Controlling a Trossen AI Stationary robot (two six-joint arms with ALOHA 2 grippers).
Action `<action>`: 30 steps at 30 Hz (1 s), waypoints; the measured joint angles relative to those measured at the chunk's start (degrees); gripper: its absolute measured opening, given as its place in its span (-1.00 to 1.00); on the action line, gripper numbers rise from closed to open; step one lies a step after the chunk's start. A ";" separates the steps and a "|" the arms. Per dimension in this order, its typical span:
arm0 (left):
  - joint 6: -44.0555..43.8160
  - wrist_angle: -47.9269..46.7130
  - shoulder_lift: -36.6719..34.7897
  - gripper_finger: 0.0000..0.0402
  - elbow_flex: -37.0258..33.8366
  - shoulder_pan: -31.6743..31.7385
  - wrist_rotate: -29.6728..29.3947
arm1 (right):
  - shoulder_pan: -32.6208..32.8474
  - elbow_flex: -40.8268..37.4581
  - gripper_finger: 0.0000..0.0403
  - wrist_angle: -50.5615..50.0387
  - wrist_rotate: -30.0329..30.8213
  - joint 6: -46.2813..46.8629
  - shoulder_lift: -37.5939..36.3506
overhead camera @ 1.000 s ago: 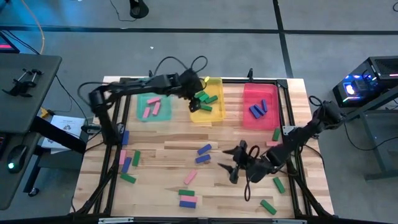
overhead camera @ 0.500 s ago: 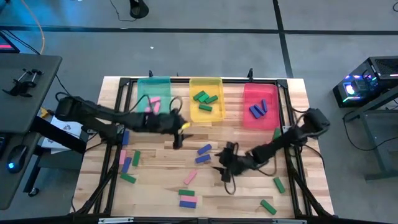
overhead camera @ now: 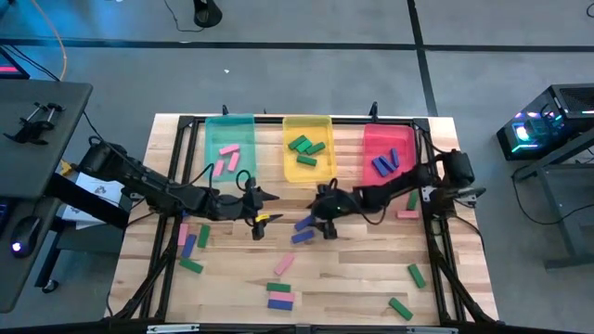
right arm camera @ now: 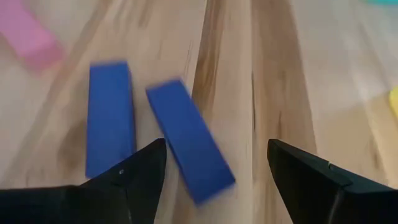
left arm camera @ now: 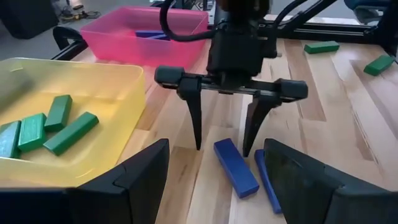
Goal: Sort blocks
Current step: Put the blue wooden block into the red bin
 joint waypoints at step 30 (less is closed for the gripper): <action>1.51 -0.24 0.04 0.23 -0.02 0.02 -0.37 | 11.30 -0.09 -0.64 8.77 27.37 17.32 2.17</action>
